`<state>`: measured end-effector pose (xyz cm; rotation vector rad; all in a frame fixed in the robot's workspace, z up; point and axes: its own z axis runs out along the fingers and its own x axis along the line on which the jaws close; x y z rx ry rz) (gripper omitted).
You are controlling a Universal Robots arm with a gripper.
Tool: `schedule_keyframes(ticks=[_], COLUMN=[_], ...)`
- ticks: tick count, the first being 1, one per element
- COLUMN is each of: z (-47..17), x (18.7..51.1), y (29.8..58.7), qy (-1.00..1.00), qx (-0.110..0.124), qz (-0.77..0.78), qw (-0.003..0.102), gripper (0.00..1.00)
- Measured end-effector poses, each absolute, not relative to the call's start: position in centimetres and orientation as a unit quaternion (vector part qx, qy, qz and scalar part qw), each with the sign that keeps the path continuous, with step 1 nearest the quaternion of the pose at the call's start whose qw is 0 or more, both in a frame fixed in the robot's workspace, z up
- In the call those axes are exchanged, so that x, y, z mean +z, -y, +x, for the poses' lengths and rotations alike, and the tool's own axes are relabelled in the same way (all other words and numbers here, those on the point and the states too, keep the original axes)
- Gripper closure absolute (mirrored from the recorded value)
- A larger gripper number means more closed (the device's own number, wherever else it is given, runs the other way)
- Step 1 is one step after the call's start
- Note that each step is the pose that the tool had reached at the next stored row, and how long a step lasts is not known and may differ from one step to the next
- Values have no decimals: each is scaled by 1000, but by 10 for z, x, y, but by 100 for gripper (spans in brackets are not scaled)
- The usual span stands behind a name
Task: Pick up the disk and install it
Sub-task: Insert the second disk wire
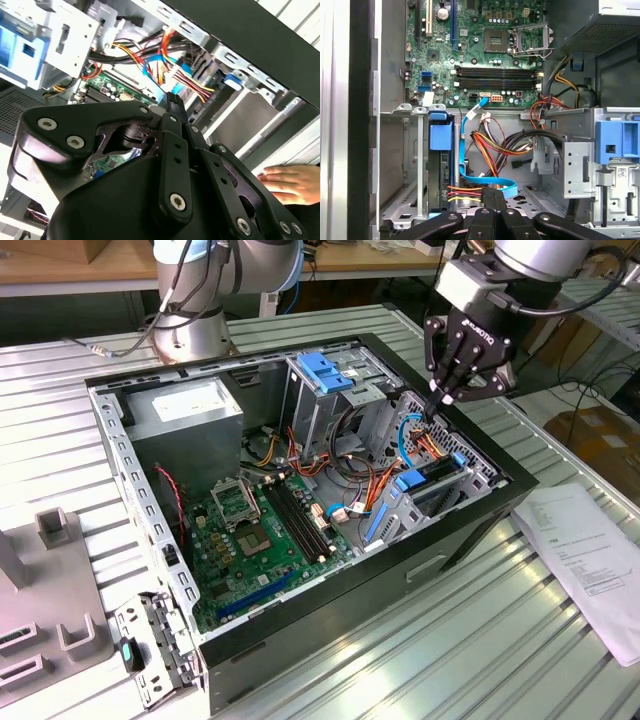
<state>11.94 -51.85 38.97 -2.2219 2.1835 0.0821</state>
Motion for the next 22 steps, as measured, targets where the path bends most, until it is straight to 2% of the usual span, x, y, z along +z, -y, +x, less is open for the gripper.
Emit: schedule_keyframes(ticks=[8, 10, 11, 12, 22], z=[118, 118, 118, 118, 118], x=[389, 388, 388, 388, 383], y=[515, 515, 514, 514, 502], qy=[-699, -699, -699, -699, -700], qx=[21, 20, 20, 18, -2], qz=[-714, -714, -714, -714, -714], qw=[9, 9, 9, 8, -9], gripper=[89, 76, 76, 70, 70])
